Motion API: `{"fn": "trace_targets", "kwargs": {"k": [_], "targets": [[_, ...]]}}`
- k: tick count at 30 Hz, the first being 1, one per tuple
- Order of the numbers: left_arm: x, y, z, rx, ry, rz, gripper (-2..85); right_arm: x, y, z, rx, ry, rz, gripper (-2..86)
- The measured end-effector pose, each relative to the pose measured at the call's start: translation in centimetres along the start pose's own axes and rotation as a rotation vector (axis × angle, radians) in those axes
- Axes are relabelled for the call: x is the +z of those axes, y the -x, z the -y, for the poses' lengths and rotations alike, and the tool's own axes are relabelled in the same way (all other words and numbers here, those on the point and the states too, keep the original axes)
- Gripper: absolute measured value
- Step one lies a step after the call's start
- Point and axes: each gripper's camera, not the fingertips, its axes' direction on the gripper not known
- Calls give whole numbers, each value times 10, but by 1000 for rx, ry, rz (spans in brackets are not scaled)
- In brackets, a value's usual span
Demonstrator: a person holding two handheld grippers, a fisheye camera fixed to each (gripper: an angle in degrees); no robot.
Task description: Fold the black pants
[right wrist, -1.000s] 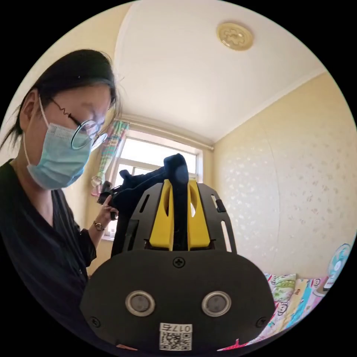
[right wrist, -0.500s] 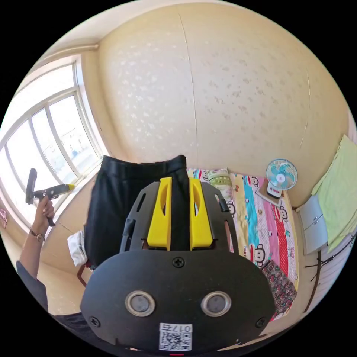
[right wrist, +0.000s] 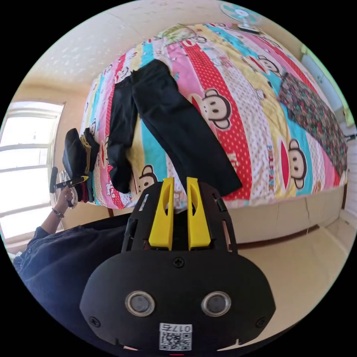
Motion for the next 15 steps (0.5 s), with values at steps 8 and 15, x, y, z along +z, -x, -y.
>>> {"fn": "trace_targets", "kwargs": {"k": [8,15], "targets": [[-4,13,80,-37,78,-150,152,-59,-45,-80,293,-36,-59,51],[-34,14,125,-269,-17,-143,161,-104,-36,-121,315,4,-267,41]]}}
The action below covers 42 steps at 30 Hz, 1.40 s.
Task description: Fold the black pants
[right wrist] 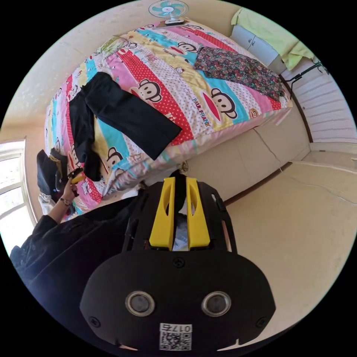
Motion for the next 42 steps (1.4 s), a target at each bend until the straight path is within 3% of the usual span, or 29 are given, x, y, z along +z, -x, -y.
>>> {"fn": "trace_targets", "kwargs": {"k": [4,6,10,14,19,21,25,28,32,37,39,42], "targets": [[-15,-43,-6,120,-9,78,39,16,-15,-14,17,63,-63,34],[-2,-62,-14,276,116,-125,26,25,-27,-10,31,97,-42,32],[16,-54,-38,260,240,-268,14,38,-58,27,4,132,12,31],[-12,-22,-74,104,211,-332,10,45,-84,88,-94,178,17,31],[-68,19,-137,-161,-2,-374,16,53,-112,187,-204,207,120,36],[-86,31,-163,-321,-105,-333,26,61,-116,215,-251,217,154,42],[-92,39,-204,-613,-100,-248,36,90,-119,272,-373,258,194,70],[-105,20,-234,-565,-160,-303,50,111,-126,305,-434,263,207,80],[-126,-29,-258,-403,-149,-166,54,139,-156,335,-431,197,93,81],[-140,-84,-261,-146,-166,-242,52,205,-218,350,-465,343,362,116],[-147,-110,-250,-72,-167,-241,57,226,-234,337,-536,428,355,101],[-156,-152,-225,47,-153,-270,73,219,-264,318,-610,374,347,49]]}}
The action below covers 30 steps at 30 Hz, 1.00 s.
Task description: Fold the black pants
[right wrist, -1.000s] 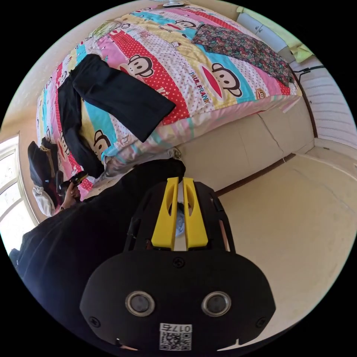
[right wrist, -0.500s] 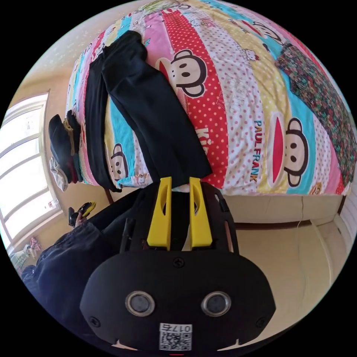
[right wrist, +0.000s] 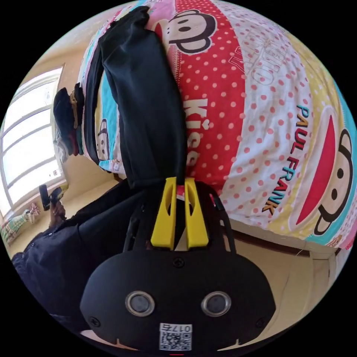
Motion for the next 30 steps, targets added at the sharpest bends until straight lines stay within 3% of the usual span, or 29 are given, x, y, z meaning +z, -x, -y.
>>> {"fn": "trace_targets", "kwargs": {"k": [6,10,15,20,24,27,30], "targets": [[18,-125,64,251,135,-70,170,-77,38,-64,-283,-267,301,35],[39,-199,92,357,244,-67,187,-89,98,-78,-543,-233,296,33],[86,-233,115,308,512,153,178,-68,141,-78,-762,-144,300,30],[82,-223,105,293,572,248,31,-43,134,-85,-769,-89,254,22],[60,-212,92,307,516,212,2,-23,90,-83,-756,101,278,13],[45,-198,90,264,489,148,0,-9,37,-53,-613,292,97,18],[27,-183,88,205,416,57,-1,-28,6,0,-529,285,-96,39]]}}
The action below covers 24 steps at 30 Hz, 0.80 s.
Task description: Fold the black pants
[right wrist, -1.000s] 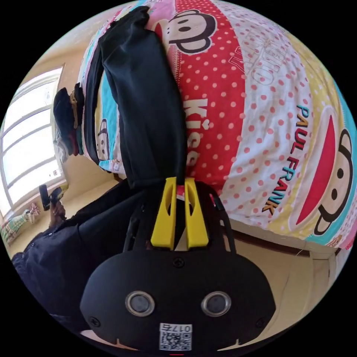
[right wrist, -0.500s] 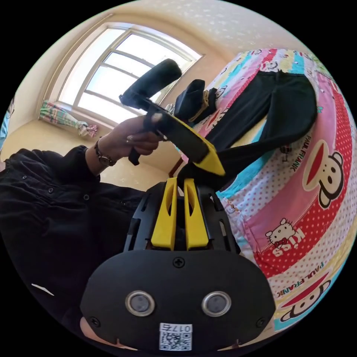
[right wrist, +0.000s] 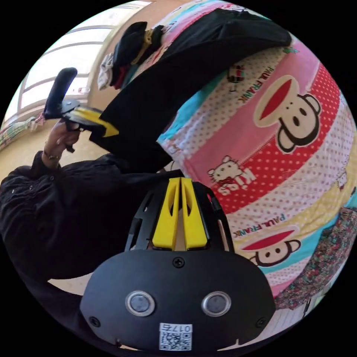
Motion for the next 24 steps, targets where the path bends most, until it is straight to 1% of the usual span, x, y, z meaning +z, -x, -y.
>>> {"fn": "trace_targets", "kwargs": {"k": [2,4,5,6,8,10,12,14,16,17,18,19,20,22,24], "targets": [[-7,7,-7,-10,-23,-49,0,-32,-29,32,67,-77,-13,64],[-16,15,-13,-11,-44,-109,0,-73,-71,84,155,-247,33,88],[-23,21,-17,-13,-58,-148,0,-81,-81,97,180,-295,36,91],[-30,28,-21,-20,-66,-186,0,-93,-103,122,248,-387,32,101],[-41,41,-27,-32,-73,-253,0,-101,-139,156,374,-491,59,124],[-53,56,-32,-40,-85,-345,0,-99,-179,194,503,-639,170,148],[-66,81,-37,-63,-98,-494,0,-93,-196,216,550,-750,230,151],[-78,101,-42,-88,-115,-583,-1,-81,-209,239,596,-805,264,146],[-88,122,-46,-112,-134,-669,-1,-62,-219,270,648,-780,247,100],[-95,137,-48,-121,-145,-736,-1,-59,-218,276,655,-783,227,77],[-102,152,-50,-120,-155,-807,-2,-58,-211,283,657,-825,179,50],[-106,160,-52,-113,-163,-842,-2,-59,-200,290,633,-895,157,43],[-113,179,-58,-97,-195,-912,-2,-59,-194,294,611,-926,158,41],[-121,215,-71,-139,-240,-1023,-1,-56,-171,324,484,-978,240,36],[-129,261,-90,-223,-296,-1165,0,-47,-155,353,413,-986,335,34]]}}
